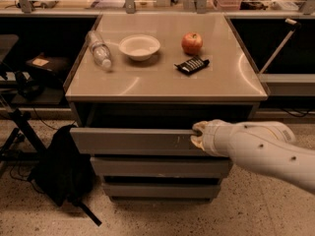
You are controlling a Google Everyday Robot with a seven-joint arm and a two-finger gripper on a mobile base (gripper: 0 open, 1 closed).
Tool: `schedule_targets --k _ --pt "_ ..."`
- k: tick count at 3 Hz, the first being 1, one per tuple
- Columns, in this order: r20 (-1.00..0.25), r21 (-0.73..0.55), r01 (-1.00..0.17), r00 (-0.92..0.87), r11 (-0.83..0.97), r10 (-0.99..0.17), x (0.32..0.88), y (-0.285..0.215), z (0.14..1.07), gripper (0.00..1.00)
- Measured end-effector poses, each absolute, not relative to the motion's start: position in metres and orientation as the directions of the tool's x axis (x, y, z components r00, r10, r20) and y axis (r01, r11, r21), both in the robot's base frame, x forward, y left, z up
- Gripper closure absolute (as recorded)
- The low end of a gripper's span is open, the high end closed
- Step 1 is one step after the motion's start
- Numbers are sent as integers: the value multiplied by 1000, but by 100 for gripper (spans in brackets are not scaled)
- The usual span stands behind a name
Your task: Open top drawer
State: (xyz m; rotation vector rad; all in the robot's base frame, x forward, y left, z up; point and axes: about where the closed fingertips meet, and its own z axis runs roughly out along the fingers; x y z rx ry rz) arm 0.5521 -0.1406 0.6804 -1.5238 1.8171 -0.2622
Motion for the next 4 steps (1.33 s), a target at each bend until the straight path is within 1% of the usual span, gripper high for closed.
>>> schedule_targets --k 1,2,4 --pt "-429 -650 -681 -37 337 -903 499 -155 713 100" --pt "-402 -677 -660 -38 325 -915 466 -166 720 81" --pt "-402 -676 -662 -37 324 -915 466 -166 720 35"
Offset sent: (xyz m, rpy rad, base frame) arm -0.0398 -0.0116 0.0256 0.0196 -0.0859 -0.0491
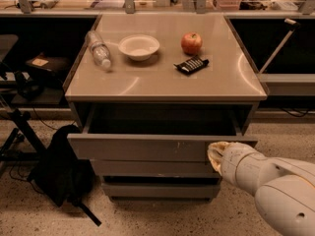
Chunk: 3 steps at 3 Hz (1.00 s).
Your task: Open top drawer
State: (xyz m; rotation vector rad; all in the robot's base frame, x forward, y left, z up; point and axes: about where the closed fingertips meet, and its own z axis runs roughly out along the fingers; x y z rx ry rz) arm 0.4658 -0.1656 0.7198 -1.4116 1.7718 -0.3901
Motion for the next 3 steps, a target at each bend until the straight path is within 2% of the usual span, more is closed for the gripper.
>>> schedule_targets --k 1,2,3 --pt "-402 -676 -662 -37 324 -915 466 -166 720 12" --pt "-384 -679 -666 -35 308 -923 467 -168 721 0" --pt "-312 -672 -701 -24 239 -950 476 -175 720 0"
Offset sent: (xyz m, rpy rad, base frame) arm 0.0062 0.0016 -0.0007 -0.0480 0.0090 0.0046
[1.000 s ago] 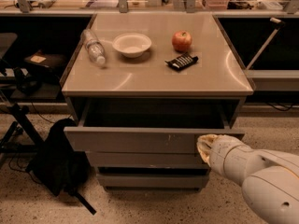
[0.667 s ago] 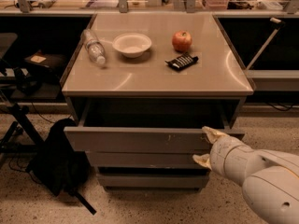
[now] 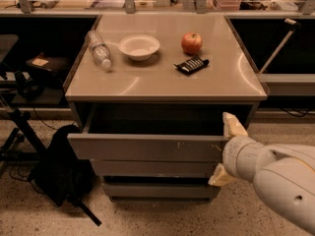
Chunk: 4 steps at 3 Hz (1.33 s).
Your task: Open top drawer
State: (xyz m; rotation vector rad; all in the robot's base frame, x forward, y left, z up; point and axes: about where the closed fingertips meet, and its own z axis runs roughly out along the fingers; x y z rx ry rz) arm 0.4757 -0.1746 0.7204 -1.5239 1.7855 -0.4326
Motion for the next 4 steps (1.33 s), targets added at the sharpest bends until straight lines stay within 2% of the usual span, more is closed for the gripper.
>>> schedule_targets --k 2,3,4 --pt "-60 -562 -827 50 -8 -997 529 -159 682 0" --pt "-37 -544 -838 51 -23 -998 526 -160 678 0" --pt "-68 -543 -840 40 3 -997 532 -163 671 0"
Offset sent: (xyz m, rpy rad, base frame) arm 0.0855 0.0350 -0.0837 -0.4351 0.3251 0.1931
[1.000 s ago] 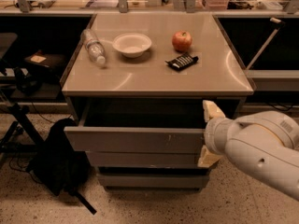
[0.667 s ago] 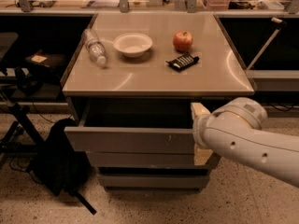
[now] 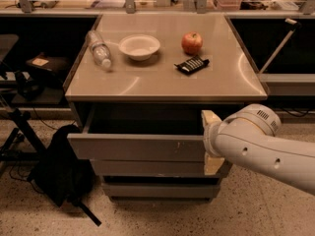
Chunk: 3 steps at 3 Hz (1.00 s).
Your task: Open top drawer
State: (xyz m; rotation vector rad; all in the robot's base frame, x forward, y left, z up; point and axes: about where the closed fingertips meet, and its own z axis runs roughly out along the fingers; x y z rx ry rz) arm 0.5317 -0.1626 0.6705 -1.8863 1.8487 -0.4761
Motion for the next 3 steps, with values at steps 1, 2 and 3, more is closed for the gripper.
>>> schedule_targets --k 1,2,3 --pt "-139 -544 -836 14 64 -990 544 -174 652 0" --pt "-150 -545 -836 18 67 -989 545 -172 648 0" --pt "-150 -545 -836 18 67 -989 545 -172 648 19"
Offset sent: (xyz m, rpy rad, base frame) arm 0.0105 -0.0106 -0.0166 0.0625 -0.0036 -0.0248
